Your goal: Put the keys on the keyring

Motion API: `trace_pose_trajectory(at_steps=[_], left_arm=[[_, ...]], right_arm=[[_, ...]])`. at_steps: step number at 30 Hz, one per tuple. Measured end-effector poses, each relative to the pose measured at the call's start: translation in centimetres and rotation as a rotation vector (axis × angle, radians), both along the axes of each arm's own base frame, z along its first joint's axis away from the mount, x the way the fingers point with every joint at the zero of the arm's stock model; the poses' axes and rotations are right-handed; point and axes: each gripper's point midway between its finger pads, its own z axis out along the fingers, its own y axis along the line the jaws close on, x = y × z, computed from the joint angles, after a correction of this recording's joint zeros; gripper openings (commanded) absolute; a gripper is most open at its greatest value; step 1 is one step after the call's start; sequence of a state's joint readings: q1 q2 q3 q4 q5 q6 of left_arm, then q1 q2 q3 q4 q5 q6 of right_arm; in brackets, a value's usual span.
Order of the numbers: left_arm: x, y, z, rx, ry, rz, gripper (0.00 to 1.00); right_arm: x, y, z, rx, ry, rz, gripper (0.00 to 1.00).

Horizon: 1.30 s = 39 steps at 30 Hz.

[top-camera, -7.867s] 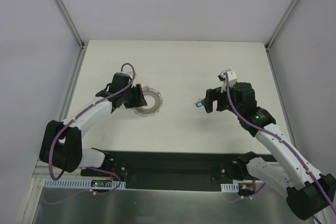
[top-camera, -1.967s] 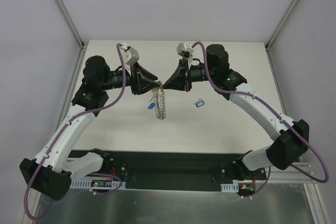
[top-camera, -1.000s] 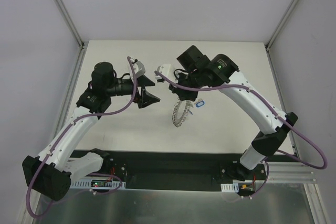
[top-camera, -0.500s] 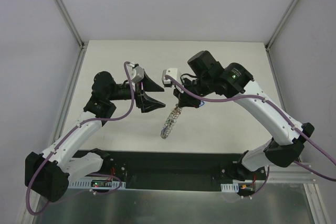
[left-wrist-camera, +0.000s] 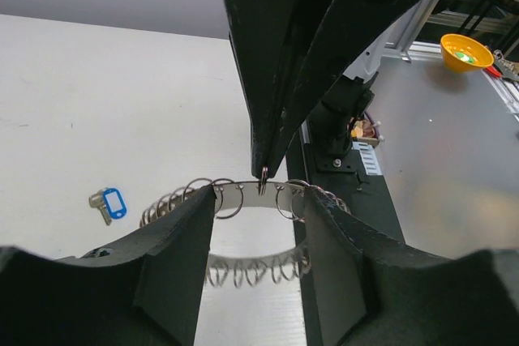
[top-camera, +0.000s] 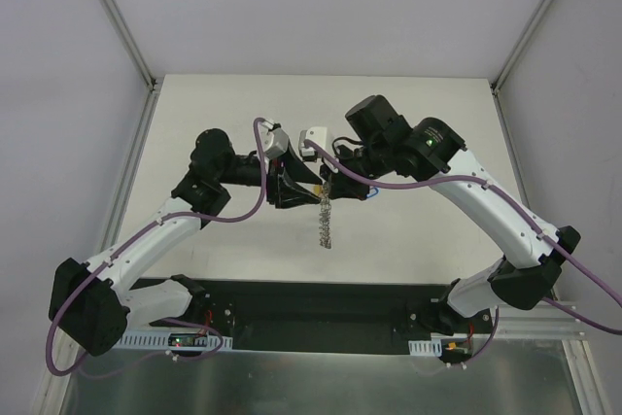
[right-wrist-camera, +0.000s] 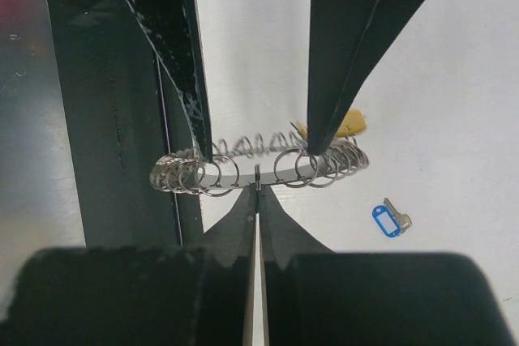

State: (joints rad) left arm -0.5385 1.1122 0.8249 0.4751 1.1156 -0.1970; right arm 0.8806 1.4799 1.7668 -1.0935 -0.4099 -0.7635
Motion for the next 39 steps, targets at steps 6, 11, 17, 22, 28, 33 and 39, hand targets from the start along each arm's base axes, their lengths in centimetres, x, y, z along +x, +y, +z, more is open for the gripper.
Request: trace_pose_trajectory(at_steps=[6, 11, 17, 22, 28, 33, 39], left_arm=[[0.1, -0.6, -0.5, 0.009, -0.004, -0.012, 0.39], [0.5, -0.9, -0.8, 0.019, -0.016, -0.002, 0.31], [0.2, -1.3, -0.9, 0.031, -0.022, -0.018, 0.21], [-0.1, -1.4, -1.0, 0.041, -0.028, -0.027, 0.0], [0.3, -1.3, -1.4, 0.056, -0.027, -0.004, 0.0], [0.9, -1.2, -1.7, 0.043, -0.034, 0.063, 0.0], [1.3, -1.0, -1.6, -0.008, -0.023, 0.114, 0.0]], right_arm=[[0.2, 0.3, 0.2, 0.012, -0.009, 0.0, 0.01], [0.3, 0.4, 0.3, 0.019, -0.01, -0.001, 0.01], [0.3, 0.4, 0.3, 0.02, -0.011, -0.002, 0.01], [0.5, 0.3, 0.2, 0.016, -0.012, -0.009, 0.01], [0.9, 0.2, -0.3, 0.028, -0.018, -0.029, 0.24], [1.7, -1.0, 0.4, 0.137, -0.009, -0.091, 0.33], [1.8, -2.8, 1.6, 0.32, 0.028, -0.155, 0.35]])
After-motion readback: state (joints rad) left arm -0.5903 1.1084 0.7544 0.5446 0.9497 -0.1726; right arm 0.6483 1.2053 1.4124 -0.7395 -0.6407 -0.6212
